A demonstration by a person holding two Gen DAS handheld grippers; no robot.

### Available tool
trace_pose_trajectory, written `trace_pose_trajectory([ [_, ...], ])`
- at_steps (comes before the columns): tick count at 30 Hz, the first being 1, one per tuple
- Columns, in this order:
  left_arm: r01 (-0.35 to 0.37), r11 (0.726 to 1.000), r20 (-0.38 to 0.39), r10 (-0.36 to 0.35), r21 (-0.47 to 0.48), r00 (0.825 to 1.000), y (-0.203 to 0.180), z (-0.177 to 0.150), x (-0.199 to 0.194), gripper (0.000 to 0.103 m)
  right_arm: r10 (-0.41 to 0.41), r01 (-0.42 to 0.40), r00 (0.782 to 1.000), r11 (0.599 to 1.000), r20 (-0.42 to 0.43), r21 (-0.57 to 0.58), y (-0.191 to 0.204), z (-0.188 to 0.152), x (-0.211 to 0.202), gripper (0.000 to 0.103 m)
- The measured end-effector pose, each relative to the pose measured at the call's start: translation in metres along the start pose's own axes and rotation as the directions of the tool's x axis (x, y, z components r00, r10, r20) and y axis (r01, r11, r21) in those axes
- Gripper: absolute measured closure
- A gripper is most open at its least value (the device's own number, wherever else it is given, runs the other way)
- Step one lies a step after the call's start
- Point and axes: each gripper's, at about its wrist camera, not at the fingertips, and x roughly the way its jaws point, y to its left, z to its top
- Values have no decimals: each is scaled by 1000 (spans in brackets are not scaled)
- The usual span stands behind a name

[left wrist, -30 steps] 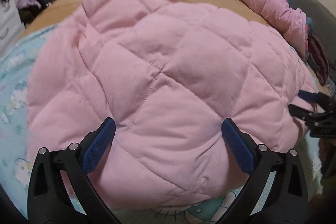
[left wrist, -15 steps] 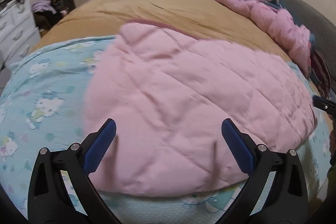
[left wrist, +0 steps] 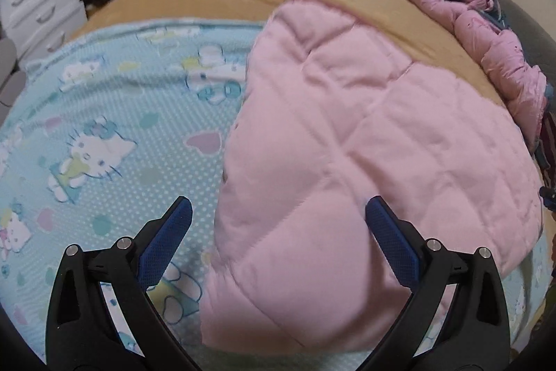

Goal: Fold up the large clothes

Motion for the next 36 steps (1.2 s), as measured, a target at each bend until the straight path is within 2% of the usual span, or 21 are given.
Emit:
trace_pose_trajectory([
  [4,71,997,-26,-72,-26,997,7,1,15,8,55,-55,995,998,-81,-2,-7,0,29,6],
  [5,83,996,-32,-84,-29,996,8,1,18,8,94,-93,990,995,-102,20,-10,1,37,6],
  [8,147,986,-66,-152,-74,986,13,4,31,8,186,-178,975,981,-123,75,-15,4,50,6],
  [12,211,971,-91,-221,-108,971,18,5,46,8,228,-220,964,973,-138,70,-11,8,63,6],
  [14,233,965,-90,-243,-117,966,18,6,49,8,240,-234,961,971,-135,58,-8,10,64,13],
  [15,243,962,-86,-254,-122,963,17,7,50,10,258,-253,958,966,-129,56,-6,11,63,21],
  [17,300,944,-61,-311,-138,949,15,10,48,38,265,-261,957,964,-119,53,-5,12,62,30],
  [18,314,937,-45,-324,-150,945,12,11,45,51,271,-267,957,963,-108,46,-3,11,58,39],
  [19,285,951,-45,-292,-122,955,5,13,40,57,273,-270,957,962,-100,42,-4,11,54,49],
  [22,240,969,-28,-241,-51,970,-14,17,24,70,281,-278,957,959,-74,50,1,10,35,64],
  [26,234,972,25,-234,11,972,-24,16,-14,73,300,-299,953,954,-48,33,13,6,5,67],
  [31,241,969,35,-243,53,969,-29,9,-52,74,288,-289,956,957,-54,-24,37,-12,-34,69],
  [36,242,968,40,-245,69,969,-26,-16,-81,74,298,-301,953,952,-52,-61,54,-37,-62,69],
])
